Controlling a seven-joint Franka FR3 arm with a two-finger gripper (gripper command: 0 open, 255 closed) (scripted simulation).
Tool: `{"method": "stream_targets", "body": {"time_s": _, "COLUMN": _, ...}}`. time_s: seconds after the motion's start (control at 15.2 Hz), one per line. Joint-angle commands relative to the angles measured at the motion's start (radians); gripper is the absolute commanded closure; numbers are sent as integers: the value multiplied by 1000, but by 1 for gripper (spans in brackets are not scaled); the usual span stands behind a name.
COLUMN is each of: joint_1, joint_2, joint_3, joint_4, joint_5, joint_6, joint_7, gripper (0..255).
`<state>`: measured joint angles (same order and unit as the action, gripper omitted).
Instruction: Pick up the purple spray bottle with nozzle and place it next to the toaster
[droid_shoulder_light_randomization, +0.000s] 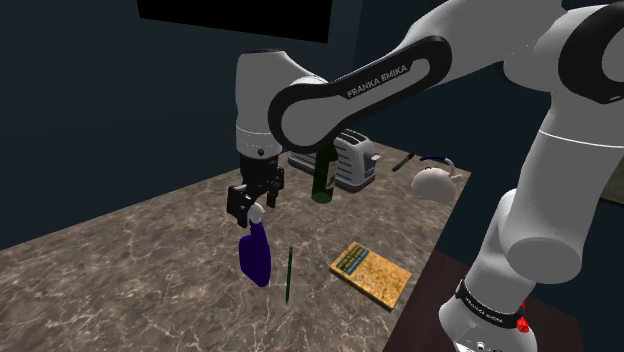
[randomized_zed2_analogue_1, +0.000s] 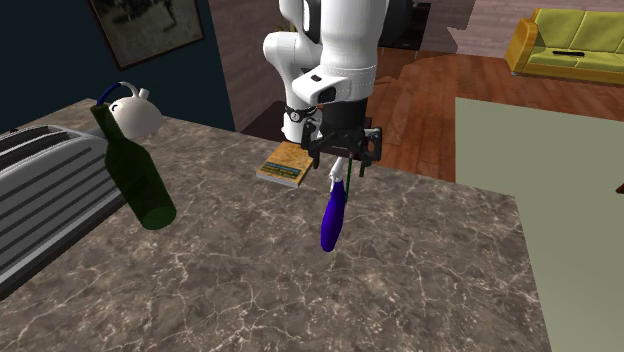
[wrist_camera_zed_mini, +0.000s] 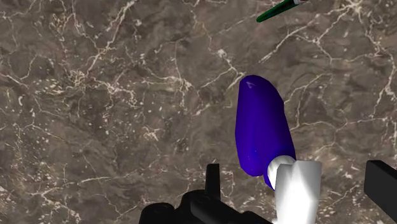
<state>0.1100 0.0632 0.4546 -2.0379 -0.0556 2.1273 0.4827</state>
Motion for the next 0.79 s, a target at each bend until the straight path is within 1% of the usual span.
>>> {"method": "stream_targets", "body": {"time_s": 0.0, "joint_1": 0, "joint_2": 0, "joint_3": 0, "joint_4": 0, "joint_5": 0, "joint_6": 0, "joint_7": 0, "gripper": 255}}
{"method": "stream_targets", "body": {"time_s": 0.59, "joint_1": 0, "joint_2": 0, "joint_3": 0, "joint_4": 0, "joint_5": 0, "joint_6": 0, "joint_7": 0, "gripper": 255}}
{"method": "stream_targets", "body": {"time_s": 0.73, "joint_1": -1, "joint_2": -11, "joint_3": 0, "joint_4": 16, "joint_5": 6, "joint_6": -25, "joint_7": -5, "gripper": 255}}
